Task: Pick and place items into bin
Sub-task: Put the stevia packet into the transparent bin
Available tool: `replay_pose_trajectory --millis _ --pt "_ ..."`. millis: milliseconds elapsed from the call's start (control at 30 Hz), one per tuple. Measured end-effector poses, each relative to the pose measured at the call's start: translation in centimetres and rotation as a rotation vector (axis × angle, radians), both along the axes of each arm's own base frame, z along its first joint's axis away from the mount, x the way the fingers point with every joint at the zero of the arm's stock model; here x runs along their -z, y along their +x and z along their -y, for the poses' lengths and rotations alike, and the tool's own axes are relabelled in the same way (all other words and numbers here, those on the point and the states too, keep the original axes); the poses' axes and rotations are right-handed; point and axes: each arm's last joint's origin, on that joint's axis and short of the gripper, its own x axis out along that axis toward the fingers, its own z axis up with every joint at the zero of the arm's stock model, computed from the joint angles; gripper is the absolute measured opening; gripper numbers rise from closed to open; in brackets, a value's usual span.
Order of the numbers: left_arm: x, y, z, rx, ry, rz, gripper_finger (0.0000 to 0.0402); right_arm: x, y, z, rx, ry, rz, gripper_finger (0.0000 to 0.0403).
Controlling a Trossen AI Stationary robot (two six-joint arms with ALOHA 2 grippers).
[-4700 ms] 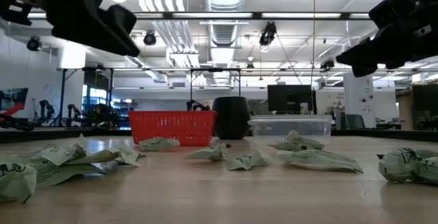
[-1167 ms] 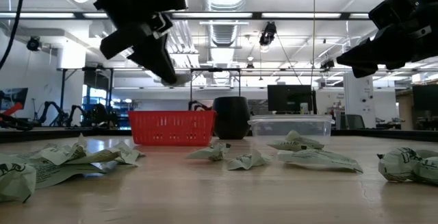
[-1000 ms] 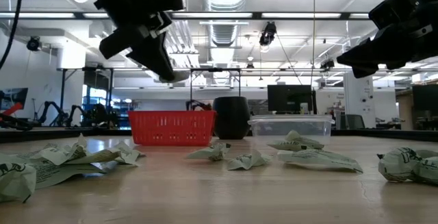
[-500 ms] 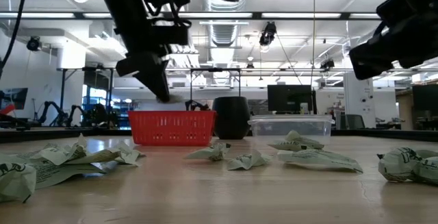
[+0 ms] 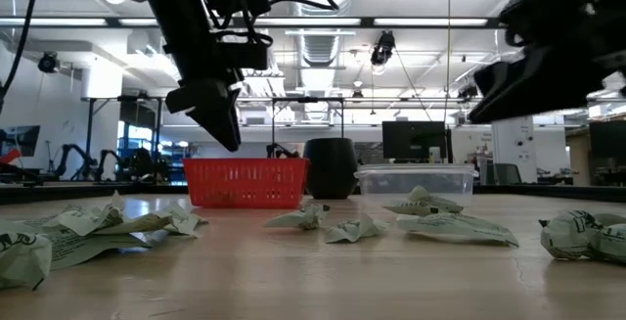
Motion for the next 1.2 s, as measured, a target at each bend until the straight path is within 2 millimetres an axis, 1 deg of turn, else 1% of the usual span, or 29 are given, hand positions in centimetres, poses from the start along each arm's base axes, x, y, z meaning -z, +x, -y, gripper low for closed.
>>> replay_pose_trajectory --millis 133,267,400,500,633,733,833,1000,1200 --pt "0.0 0.0 0.1 0.001 -0.001 -0.003 0.0128 1.5 2.1 -0.8 0.07 0.002 -0.13 0.0068" --pt "0.0 -0.1 0.5 0.008 -0.003 -0.006 0.0135 2.7 3.9 -1.7 0.115 -0.032 -0.231 0.0068" --pt "-0.2 -0.3 0.8 0.006 -0.01 0.01 0.0135 3.2 5.1 -2.3 0.203 -0.118 -0.306 0.0068" --pt "-0.4 -0.5 1.1 0.008 -0.013 0.026 0.0135 3.3 5.9 -2.9 0.227 -0.128 -0.351 0.0068" --pt "-0.9 -1.1 1.6 0.008 -0.022 0.052 0.0135 2.9 6.4 -3.8 0.264 -0.169 -0.36 0.0068" --pt "-1.2 -1.8 1.9 0.007 -0.031 0.07 0.0135 2.4 6.3 -4.5 0.304 -0.215 -0.352 0.0068" --pt "-1.7 -2.6 2.1 0.006 -0.04 0.107 0.0135 2.2 6.1 -4.8 0.325 -0.213 -0.348 0.0068" --pt "-2.3 -4.1 2.0 -0.028 -0.065 0.159 0.0135 3.0 6.0 -4.5 0.358 -0.207 -0.37 0.0068" --pt "-3.2 -5.1 2.0 -0.038 -0.085 0.246 0.0135 3.8 6.3 -3.7 0.413 -0.232 -0.384 0.0068"
